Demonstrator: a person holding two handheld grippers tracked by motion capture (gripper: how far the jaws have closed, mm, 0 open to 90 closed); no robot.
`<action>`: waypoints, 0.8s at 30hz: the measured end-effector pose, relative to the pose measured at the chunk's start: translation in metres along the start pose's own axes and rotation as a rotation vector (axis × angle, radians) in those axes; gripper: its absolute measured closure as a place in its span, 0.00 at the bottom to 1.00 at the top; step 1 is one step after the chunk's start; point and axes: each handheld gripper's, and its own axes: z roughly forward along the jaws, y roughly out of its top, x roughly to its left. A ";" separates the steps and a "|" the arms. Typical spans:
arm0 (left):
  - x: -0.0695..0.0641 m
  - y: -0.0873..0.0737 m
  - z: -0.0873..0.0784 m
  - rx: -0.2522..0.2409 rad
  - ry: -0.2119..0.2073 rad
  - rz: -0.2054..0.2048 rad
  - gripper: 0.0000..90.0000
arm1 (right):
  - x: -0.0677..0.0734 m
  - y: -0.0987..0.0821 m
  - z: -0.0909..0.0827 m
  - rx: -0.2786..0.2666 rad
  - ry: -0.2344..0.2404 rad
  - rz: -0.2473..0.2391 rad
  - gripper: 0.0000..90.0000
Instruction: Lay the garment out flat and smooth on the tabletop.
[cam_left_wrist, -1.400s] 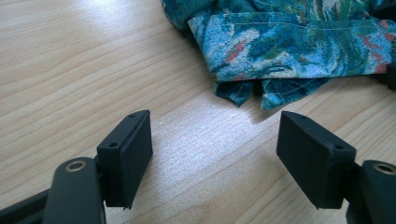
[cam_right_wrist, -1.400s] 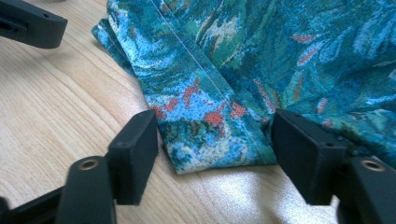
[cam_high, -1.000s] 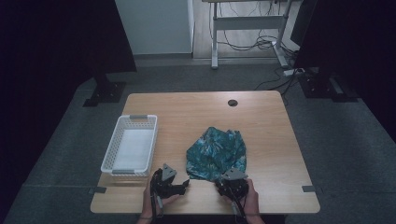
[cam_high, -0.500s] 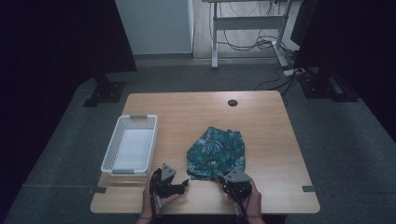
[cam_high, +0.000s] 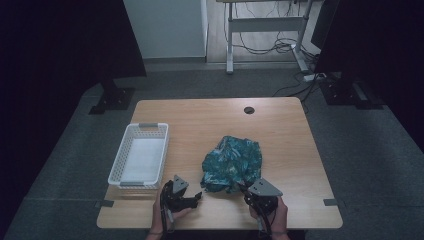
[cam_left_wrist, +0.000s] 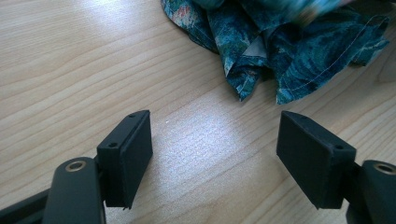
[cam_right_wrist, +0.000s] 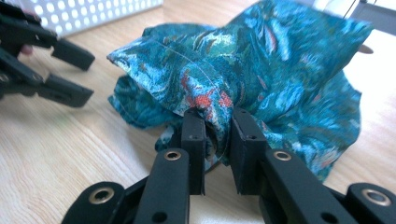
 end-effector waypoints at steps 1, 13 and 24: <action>0.000 0.000 0.000 -0.001 0.000 -0.001 0.30 | 0.000 0.002 -0.002 -0.008 -0.002 0.002 0.86; 0.000 0.000 -0.001 -0.004 0.002 0.000 0.30 | 0.002 0.025 -0.033 -0.119 -0.006 -0.007 0.87; 0.000 -0.001 -0.001 -0.006 0.002 -0.006 0.30 | 0.007 0.042 -0.049 -0.171 -0.003 -0.030 0.87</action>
